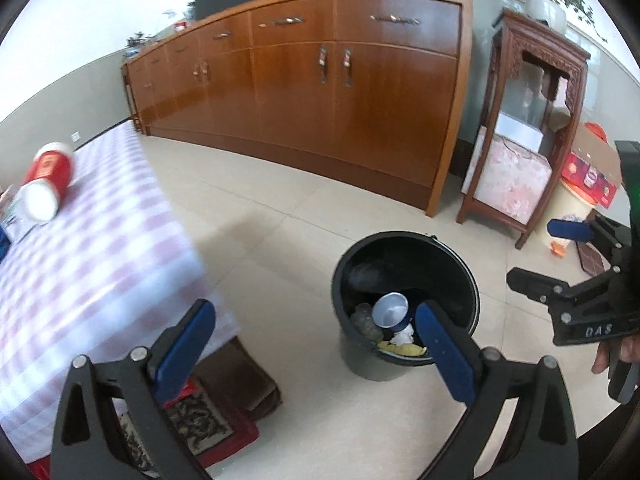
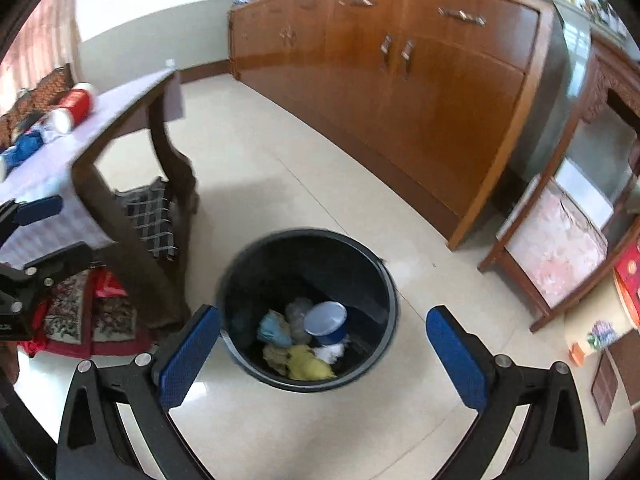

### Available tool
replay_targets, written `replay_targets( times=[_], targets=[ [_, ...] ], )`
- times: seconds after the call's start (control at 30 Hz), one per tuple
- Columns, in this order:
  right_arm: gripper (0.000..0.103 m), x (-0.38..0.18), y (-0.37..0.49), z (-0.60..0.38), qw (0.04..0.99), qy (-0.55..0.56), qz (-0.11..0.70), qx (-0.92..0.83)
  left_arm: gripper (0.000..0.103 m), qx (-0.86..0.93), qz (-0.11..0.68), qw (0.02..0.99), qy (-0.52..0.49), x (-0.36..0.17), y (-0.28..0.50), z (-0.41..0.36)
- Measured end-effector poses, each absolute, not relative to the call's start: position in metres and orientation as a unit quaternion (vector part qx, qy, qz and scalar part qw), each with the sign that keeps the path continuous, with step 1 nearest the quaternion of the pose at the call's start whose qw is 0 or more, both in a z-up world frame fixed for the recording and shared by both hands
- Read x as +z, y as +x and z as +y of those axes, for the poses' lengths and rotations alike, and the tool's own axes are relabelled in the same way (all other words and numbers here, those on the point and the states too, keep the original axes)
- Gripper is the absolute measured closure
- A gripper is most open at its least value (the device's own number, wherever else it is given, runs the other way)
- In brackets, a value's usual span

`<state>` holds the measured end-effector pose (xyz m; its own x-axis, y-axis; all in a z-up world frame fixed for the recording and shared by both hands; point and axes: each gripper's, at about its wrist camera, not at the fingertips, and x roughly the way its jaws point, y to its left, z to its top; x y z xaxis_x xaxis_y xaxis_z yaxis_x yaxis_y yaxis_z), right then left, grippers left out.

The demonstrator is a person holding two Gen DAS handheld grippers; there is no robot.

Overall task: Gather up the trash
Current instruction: 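Move both tools back from the bucket to the table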

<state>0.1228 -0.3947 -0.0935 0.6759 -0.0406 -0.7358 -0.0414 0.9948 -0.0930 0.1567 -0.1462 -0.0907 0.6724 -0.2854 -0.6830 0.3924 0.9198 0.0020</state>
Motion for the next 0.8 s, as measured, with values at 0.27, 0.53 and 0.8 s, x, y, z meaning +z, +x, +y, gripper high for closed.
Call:
replay_targets(
  times=[0.27, 0.53, 0.8],
  targets=[
    [0.000, -0.070, 0.113, -0.345, 0.928, -0.042, 0.368, 0.036, 0.002, -0.145, 0.332, 0.931, 0.049, -0.064, 0.137, -0.099],
    [0.000, -0.029, 0.110, -0.277, 0.941, -0.049, 0.319, 0.096, 0.000, -0.076, 0.291, 0.953, 0.038, -0.032, 0.121, -0.035],
    [0.000, -0.004, 0.128, -0.207, 0.943, -0.053, 0.291, 0.151, 0.000, -0.005, 0.275, 0.961, 0.027, -0.020, 0.112, 0.026]
  ],
)
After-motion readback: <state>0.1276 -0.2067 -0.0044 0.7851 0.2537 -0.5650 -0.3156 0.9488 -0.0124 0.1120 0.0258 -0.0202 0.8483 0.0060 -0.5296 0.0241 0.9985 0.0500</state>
